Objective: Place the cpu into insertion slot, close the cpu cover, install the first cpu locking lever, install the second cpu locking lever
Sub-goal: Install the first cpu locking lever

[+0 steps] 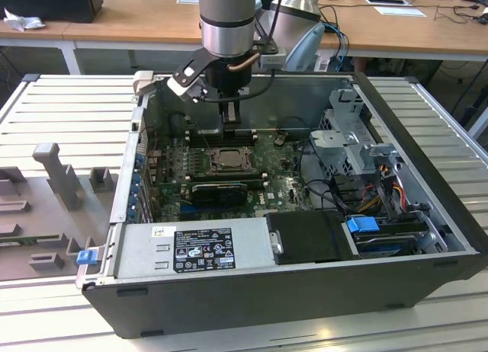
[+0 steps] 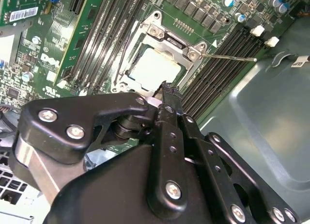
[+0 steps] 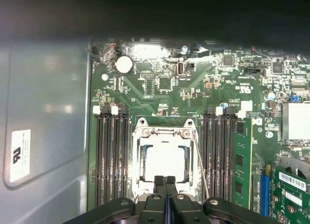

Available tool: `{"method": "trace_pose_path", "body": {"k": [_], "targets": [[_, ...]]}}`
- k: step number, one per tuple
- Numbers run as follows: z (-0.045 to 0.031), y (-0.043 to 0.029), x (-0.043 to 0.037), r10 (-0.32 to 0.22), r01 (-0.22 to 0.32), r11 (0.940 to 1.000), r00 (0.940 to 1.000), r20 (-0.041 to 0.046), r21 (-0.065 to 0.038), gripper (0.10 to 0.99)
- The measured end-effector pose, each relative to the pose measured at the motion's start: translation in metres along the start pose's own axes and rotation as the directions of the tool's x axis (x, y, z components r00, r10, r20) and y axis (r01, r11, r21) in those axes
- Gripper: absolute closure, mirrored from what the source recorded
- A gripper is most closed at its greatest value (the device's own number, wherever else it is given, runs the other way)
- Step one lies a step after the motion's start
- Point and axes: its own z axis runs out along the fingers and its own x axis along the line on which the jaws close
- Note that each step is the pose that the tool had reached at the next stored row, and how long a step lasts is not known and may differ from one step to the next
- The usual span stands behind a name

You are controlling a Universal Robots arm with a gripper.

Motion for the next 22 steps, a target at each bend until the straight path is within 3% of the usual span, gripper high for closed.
{"method": "trace_pose_path", "body": {"k": [13,22], "targets": [[0.0000,0.0000,0.0000,-0.124,0.124,0.9923,0.9923,-0.0064,0.004,0.980],[0.0000,0.0000,0.0000,-0.199,0.199,0.9799,0.9799,-0.0105,0.005,0.980]]}}
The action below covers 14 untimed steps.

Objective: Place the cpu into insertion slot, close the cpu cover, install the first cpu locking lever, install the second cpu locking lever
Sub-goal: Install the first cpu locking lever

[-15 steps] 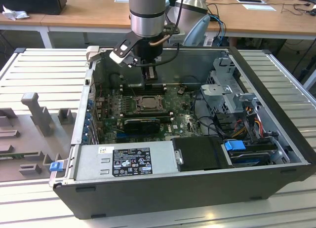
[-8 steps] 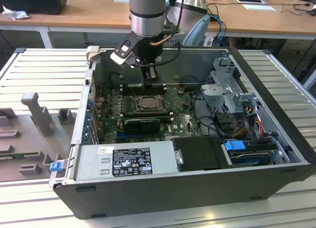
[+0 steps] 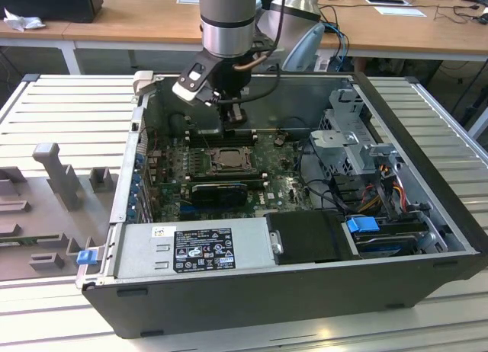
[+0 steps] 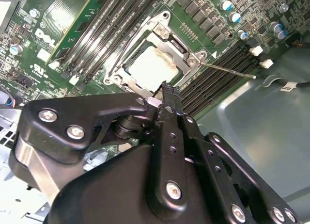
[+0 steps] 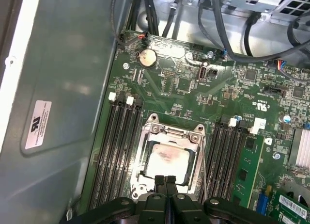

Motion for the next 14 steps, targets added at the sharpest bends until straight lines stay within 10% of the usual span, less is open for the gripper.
{"method": "trace_pose_path", "body": {"k": [14], "targets": [[0.0000,0.0000,0.0000,-0.125,0.125,0.9922,0.9921,-0.0064,0.004,0.980]]}}
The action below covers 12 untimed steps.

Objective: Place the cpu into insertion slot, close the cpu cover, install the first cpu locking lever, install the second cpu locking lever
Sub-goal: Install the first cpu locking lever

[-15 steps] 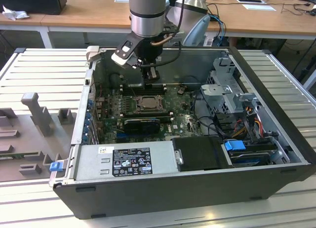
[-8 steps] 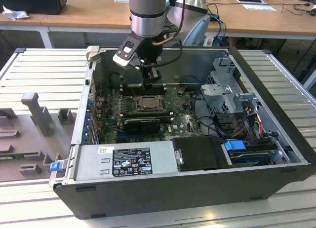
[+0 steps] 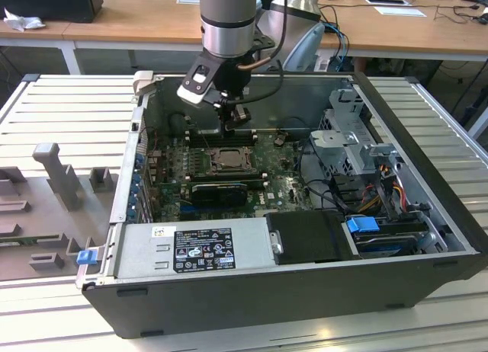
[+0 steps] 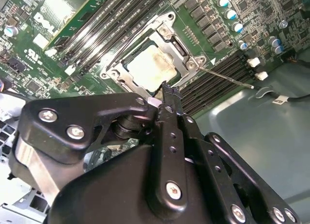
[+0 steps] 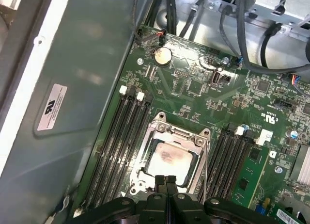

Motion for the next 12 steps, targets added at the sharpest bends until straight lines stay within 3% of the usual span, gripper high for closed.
{"method": "trace_pose_path", "body": {"k": [12], "targets": [[0.0000,0.0000,0.0000,-0.070,0.070,0.9975,0.9975,-0.0036,0.002,0.980]]}}
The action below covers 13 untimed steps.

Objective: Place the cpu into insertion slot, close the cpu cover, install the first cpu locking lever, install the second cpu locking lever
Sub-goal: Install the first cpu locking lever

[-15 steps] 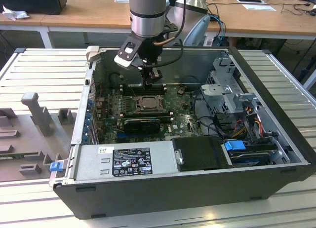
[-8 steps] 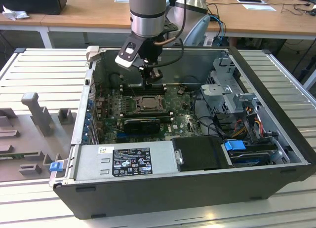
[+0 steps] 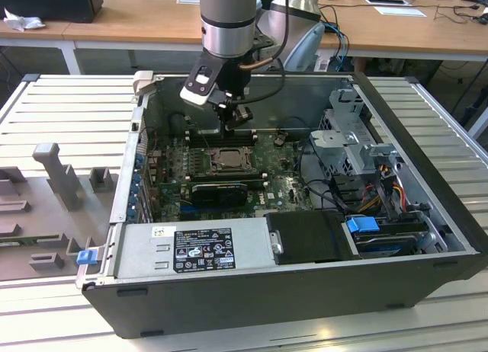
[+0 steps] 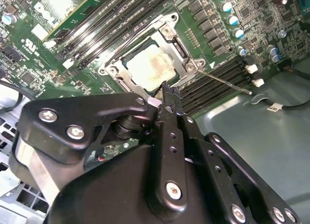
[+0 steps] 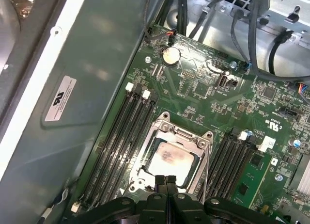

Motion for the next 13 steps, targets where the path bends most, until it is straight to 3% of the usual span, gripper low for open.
{"method": "trace_pose_path", "body": {"k": [13], "targets": [[0.0000,0.0000,0.0000,-0.081,0.081,0.9967,0.9967,-0.0041,0.002,0.980]]}}
